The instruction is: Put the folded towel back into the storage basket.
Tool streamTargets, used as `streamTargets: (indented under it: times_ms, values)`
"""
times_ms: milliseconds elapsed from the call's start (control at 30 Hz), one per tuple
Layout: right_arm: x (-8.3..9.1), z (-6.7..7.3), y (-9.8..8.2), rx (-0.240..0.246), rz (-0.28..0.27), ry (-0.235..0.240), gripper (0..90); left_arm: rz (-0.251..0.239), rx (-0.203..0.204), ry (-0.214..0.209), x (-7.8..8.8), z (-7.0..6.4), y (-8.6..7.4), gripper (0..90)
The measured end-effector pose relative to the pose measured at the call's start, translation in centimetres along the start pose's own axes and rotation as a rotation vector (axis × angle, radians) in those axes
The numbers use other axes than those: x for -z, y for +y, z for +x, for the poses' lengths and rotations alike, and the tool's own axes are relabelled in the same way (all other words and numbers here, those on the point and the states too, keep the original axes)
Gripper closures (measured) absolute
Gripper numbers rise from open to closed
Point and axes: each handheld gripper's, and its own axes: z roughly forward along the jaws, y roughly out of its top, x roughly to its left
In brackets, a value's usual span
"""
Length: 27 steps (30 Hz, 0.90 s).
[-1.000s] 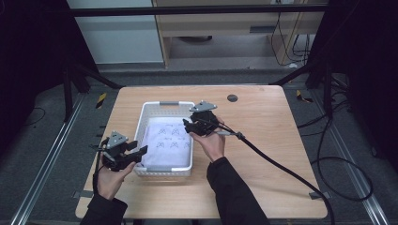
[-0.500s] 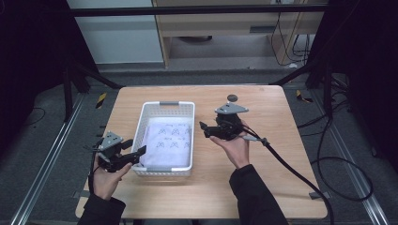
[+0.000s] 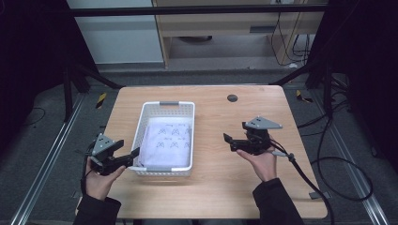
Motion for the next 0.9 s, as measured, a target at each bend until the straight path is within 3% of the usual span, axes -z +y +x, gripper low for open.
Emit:
streamTargets:
  times_ms: [500,900]
  values:
    - [5.0,-4.0,-5.3,-0.077,-0.039,-0.044,13.3,-0.028,-0.019,0.023,1.1,0.9,-1.5,26.5]
    - [6.9,-5.8,-9.1,-0.071,-0.029,-0.098,12.5,-0.047,-0.018,0.030,1.9,1.2,-3.2,26.7]
